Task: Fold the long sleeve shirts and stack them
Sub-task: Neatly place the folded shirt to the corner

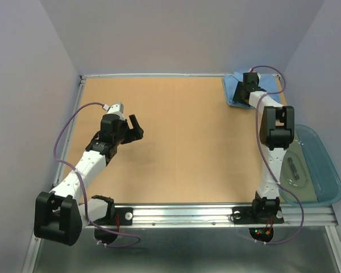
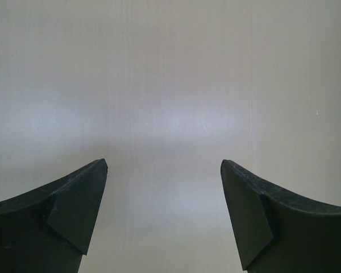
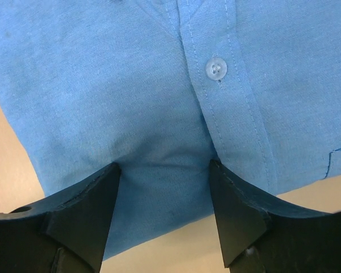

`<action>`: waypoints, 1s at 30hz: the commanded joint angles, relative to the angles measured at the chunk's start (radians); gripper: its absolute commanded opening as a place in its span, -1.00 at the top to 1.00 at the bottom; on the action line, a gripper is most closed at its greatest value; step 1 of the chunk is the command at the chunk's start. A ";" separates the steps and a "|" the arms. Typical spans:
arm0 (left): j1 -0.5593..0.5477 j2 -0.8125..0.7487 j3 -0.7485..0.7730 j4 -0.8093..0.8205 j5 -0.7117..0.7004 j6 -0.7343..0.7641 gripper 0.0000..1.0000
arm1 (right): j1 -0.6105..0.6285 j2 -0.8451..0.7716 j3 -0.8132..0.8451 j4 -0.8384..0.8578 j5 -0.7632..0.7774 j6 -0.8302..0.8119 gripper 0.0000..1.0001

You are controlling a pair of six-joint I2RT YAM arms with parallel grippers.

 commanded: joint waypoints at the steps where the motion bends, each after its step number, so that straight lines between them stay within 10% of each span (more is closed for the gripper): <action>1: 0.004 0.001 -0.001 0.018 -0.011 0.018 -0.86 | -0.035 0.059 0.057 -0.066 0.000 -0.047 -0.40; 16: 0.004 -0.135 0.065 -0.049 0.060 -0.016 -0.86 | -0.035 -0.433 -0.112 -0.111 -0.083 -0.055 -0.54; 30: 0.004 -0.495 0.598 -0.565 -0.413 0.089 -0.88 | -0.035 -1.333 -0.252 -0.250 -0.102 0.032 -1.00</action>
